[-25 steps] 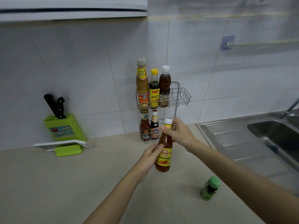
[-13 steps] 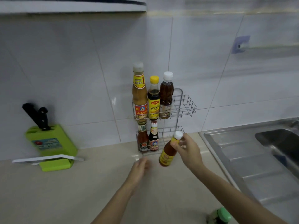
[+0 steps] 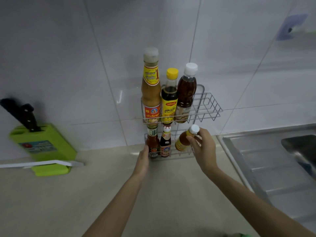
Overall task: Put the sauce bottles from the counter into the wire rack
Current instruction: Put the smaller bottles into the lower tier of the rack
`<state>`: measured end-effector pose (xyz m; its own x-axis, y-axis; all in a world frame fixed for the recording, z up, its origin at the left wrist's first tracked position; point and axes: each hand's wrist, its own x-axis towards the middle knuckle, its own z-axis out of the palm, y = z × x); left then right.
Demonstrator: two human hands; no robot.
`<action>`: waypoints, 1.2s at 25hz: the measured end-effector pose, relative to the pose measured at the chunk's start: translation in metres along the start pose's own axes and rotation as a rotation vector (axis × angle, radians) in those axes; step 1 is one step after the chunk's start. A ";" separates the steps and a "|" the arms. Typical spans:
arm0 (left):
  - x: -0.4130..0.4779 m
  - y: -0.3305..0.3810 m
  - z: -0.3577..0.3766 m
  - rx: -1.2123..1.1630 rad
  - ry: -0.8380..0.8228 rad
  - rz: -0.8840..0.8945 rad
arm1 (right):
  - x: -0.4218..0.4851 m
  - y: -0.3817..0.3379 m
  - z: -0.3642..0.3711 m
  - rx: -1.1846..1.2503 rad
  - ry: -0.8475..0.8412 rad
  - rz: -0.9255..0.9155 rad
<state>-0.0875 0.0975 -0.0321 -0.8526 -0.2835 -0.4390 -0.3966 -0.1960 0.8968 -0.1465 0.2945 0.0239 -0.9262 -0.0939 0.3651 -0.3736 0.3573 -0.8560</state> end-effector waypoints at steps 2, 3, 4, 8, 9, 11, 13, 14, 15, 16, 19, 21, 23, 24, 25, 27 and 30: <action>0.005 -0.007 -0.003 0.002 -0.002 -0.006 | 0.006 0.002 0.007 0.006 0.014 -0.020; 0.007 -0.010 -0.004 0.004 -0.004 -0.011 | 0.008 0.004 0.011 0.014 0.028 -0.019; 0.009 -0.013 -0.006 0.006 -0.004 -0.015 | 0.010 0.008 0.015 0.023 0.039 -0.007; 0.013 -0.020 -0.009 0.027 -0.006 -0.012 | 0.013 0.025 0.026 0.066 -0.036 0.061; 0.013 -0.023 -0.010 0.042 -0.009 -0.012 | 0.014 0.028 0.028 0.068 -0.061 0.073; 0.015 -0.026 -0.011 0.065 -0.015 -0.008 | 0.015 0.034 0.030 0.033 -0.094 0.069; 0.016 -0.026 -0.012 0.084 -0.009 -0.003 | 0.022 0.037 0.031 -0.016 -0.146 0.060; 0.016 -0.026 -0.012 0.091 -0.003 0.000 | 0.027 0.040 0.030 -0.038 -0.190 0.056; 0.016 -0.027 -0.011 0.097 0.000 0.007 | 0.030 0.041 0.029 -0.059 -0.240 0.049; 0.016 -0.027 -0.010 0.101 0.003 0.015 | 0.034 0.041 0.028 -0.075 -0.286 0.044; 0.014 -0.026 -0.009 0.110 0.007 0.025 | 0.040 0.042 0.025 -0.110 -0.345 0.023; 0.013 -0.023 -0.008 0.116 0.020 0.027 | 0.042 0.041 0.024 -0.133 -0.380 0.029; 0.010 -0.017 -0.006 0.112 0.025 0.037 | 0.045 0.039 0.022 -0.108 -0.407 0.078; 0.009 -0.014 -0.006 0.111 0.025 0.036 | 0.047 0.039 0.022 -0.084 -0.416 0.113; 0.007 -0.010 -0.007 0.118 0.019 0.033 | 0.048 0.040 0.021 -0.060 -0.423 0.140; 0.004 -0.003 -0.008 0.137 -0.004 0.017 | 0.046 0.039 0.020 -0.039 -0.428 0.163; 0.002 0.002 -0.012 0.165 -0.042 -0.012 | 0.047 0.041 0.020 -0.035 -0.428 0.203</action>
<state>-0.0857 0.0855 -0.0321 -0.8598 -0.2416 -0.4498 -0.4540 -0.0415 0.8900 -0.2060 0.2862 -0.0015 -0.9206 -0.3905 0.0018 -0.1878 0.4389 -0.8787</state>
